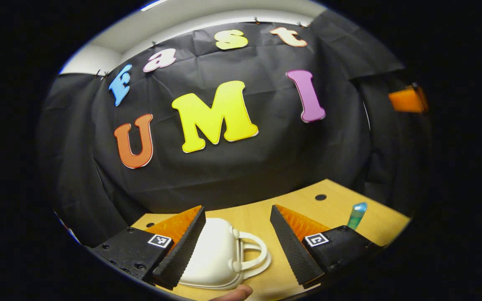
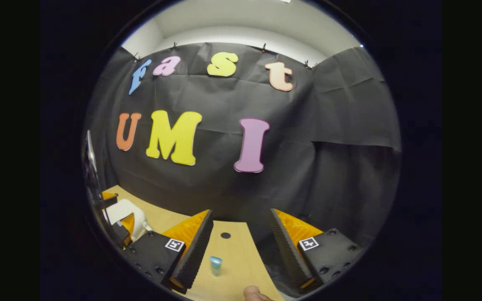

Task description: First open the suitcase, pack the skin care products into it, and then close the suitcase.

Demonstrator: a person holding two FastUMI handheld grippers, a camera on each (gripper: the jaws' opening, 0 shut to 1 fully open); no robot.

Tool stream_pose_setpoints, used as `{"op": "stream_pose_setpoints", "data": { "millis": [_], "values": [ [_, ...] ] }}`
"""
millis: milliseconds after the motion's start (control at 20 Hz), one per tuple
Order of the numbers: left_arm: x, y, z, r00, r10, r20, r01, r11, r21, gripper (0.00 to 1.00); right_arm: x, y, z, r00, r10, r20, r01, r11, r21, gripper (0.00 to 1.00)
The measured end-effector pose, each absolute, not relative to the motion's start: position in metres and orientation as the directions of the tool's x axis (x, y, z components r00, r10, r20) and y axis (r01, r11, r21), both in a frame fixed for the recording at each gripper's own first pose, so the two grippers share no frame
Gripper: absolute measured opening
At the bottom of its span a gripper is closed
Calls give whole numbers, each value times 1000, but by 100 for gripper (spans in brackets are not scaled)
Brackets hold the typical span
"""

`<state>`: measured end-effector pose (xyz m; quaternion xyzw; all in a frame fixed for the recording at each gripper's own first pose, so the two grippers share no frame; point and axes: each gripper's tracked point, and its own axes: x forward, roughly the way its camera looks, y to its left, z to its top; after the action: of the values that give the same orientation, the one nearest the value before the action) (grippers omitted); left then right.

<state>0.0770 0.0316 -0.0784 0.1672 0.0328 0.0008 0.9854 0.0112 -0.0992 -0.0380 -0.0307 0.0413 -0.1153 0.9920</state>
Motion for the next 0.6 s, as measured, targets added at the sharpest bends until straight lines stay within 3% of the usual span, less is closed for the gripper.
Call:
{"op": "stream_pose_setpoints", "data": {
  "millis": [300, 600],
  "values": [
    [96, 50, -156, 984, 106, -143, 17, 745, 666, 98, -12, -124, -81, 954, -251, -163, 247, 968, -46, 81],
    [99, 57, -193, 960, 184, -213, 71, 572, 817, 96, -26, -148, -109, 939, -266, -217, 262, 964, -48, 81]
  ]
}}
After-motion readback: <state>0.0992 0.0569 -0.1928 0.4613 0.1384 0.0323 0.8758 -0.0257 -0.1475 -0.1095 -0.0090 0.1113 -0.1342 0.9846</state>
